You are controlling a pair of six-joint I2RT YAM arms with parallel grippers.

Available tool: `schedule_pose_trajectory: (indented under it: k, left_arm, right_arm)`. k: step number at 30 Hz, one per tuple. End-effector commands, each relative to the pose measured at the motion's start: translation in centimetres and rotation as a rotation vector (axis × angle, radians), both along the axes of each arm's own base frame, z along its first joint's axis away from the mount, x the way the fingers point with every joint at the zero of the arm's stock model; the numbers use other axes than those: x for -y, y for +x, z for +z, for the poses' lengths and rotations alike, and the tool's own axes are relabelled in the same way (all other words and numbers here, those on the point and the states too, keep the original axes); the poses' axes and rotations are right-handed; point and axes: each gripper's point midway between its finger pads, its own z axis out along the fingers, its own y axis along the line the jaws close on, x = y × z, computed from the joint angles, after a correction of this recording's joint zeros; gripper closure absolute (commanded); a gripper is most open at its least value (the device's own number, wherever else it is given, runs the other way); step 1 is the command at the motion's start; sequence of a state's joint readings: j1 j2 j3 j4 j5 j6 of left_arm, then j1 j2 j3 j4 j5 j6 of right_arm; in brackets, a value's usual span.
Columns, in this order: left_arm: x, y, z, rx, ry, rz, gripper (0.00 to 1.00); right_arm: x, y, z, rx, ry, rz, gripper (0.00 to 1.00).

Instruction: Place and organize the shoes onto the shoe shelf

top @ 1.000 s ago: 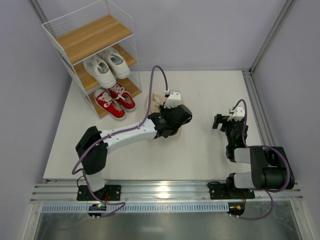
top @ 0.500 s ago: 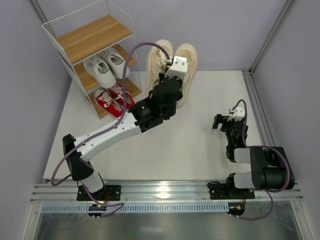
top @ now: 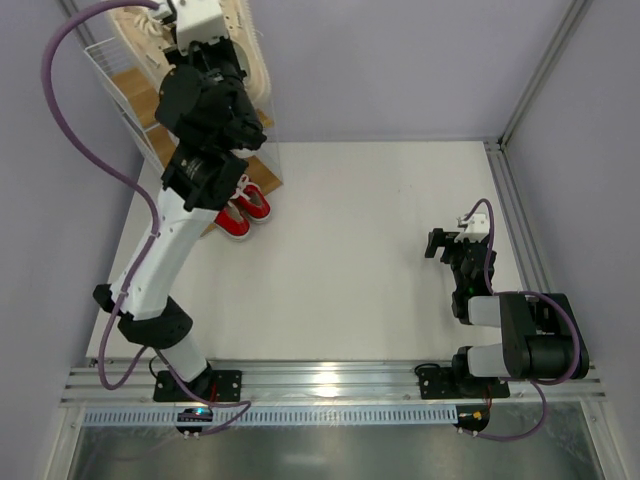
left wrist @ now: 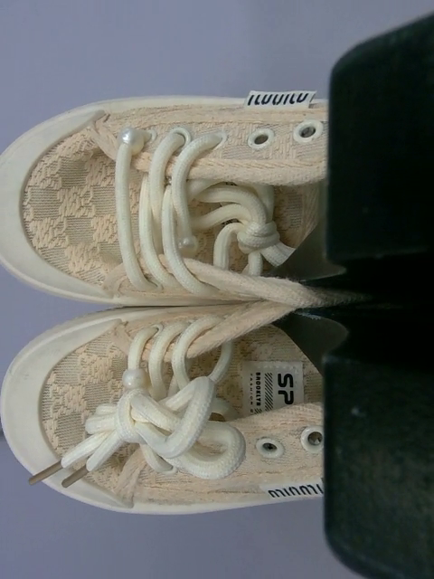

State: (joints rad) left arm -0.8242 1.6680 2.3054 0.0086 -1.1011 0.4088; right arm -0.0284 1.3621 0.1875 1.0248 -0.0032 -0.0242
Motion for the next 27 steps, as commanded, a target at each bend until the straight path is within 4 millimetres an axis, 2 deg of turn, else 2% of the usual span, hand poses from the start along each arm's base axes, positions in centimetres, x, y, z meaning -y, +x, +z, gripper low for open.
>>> schedule_pose_trajectory:
  k: [1,3,7,12,17,21,27]
  left_arm:
    - [-2.8,1.2,1.6,0.042,-0.026,0.059,1.0]
    - [-4.5,2.3,1.2,0.034,-0.021,0.111,0.99]
    - [-5.8,4.7,0.3,0.029,-0.022,0.15,1.0]
    - [-7.2,6.3,-0.1,0.036,-0.031,0.182,1.0]
    - [-8.8,8.7,-1.8,0.008,-0.035,0.201,1.0]
    - [-8.9,10.2,-3.0,-0.011,-0.035,0.19,1.0]
    - [-8.8,11.2,-3.5,-0.012,-0.039,0.173,1.0]
  right_arm:
    - [0.0,1.1,2.8,0.102,-0.009,0.007,0.02]
    - [0.0,1.1,2.8,0.1,-0.009,0.007,0.03]
    - [0.0,1.1,2.7,0.099,-0.008,0.007,0.03]
    - [0.0,1.1,2.8,0.1,-0.009,0.007,0.03]
    - [0.0,1.1,2.7,0.097,-0.008,0.007,0.03]
    - [0.0,1.1,2.7,0.099,-0.008,0.007,0.02]
    - [0.0,1.1,2.7,0.099,-0.008,0.007,0.03]
